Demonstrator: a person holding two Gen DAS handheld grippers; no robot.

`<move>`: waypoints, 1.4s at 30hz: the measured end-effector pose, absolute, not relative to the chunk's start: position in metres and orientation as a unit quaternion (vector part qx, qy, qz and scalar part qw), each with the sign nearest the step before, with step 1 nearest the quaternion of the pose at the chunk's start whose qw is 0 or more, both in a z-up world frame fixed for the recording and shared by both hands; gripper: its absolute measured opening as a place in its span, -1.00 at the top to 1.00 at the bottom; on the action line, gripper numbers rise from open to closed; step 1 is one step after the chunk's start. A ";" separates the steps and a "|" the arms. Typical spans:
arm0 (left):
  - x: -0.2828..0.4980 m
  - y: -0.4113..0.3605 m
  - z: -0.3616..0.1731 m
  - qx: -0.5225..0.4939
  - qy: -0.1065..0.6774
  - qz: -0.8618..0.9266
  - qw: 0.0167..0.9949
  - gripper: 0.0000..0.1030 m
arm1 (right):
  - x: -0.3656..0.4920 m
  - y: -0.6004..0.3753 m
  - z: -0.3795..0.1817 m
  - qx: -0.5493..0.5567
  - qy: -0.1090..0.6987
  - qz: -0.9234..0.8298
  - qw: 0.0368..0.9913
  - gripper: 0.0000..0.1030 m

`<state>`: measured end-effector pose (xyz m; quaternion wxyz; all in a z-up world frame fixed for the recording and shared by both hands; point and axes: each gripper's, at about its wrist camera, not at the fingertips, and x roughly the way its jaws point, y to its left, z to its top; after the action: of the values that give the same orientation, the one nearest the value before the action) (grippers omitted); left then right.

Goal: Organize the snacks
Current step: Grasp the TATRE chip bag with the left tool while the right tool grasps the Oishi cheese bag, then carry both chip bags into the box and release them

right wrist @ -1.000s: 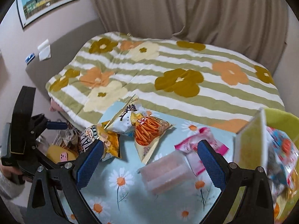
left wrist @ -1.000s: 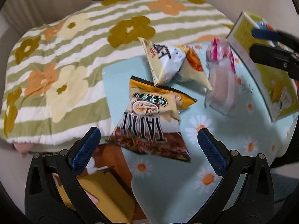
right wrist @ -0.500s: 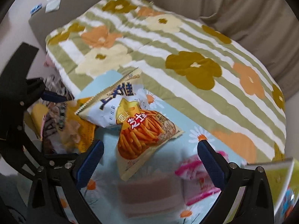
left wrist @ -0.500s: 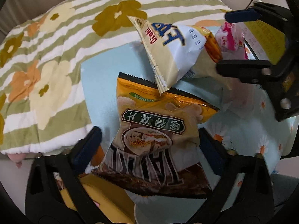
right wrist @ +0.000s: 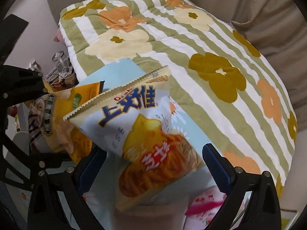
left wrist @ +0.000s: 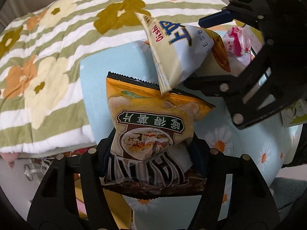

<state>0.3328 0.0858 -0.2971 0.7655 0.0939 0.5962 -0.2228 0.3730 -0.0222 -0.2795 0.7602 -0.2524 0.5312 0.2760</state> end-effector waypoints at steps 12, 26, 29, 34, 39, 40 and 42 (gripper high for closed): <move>0.327 0.099 -0.292 0.064 0.588 -0.205 0.780 -0.18 | 0.367 -0.014 -0.282 -0.254 0.539 0.268 0.757 -0.07; 0.313 0.082 -0.192 0.065 0.511 -0.207 0.832 -0.18 | 0.342 -0.074 -0.164 -0.138 0.494 0.202 0.834 -0.06; 0.308 0.059 -0.157 0.076 0.481 -0.214 0.847 -0.18 | 0.330 -0.105 -0.132 -0.105 0.476 0.188 0.853 -0.06; 0.301 0.003 -0.109 0.081 0.440 -0.226 0.865 -0.18 | 0.303 -0.175 -0.088 -0.074 0.450 0.166 0.875 -0.06; 0.287 -0.070 -0.080 0.070 0.417 -0.242 0.873 -0.18 | 0.283 -0.247 -0.070 -0.072 0.441 0.141 0.883 -0.06; 0.284 -0.088 -0.077 0.070 0.414 -0.246 0.874 -0.18 | 0.280 -0.264 -0.068 -0.070 0.441 0.136 0.885 -0.06; 0.280 -0.121 -0.074 0.068 0.410 -0.253 0.874 -0.18 | 0.273 -0.296 -0.067 -0.062 0.441 0.127 0.886 -0.06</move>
<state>0.2799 -0.1209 -0.0744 0.8735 0.0683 0.4100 -0.2533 0.2727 -0.2960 -0.0671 0.8860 -0.0621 0.4414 0.1275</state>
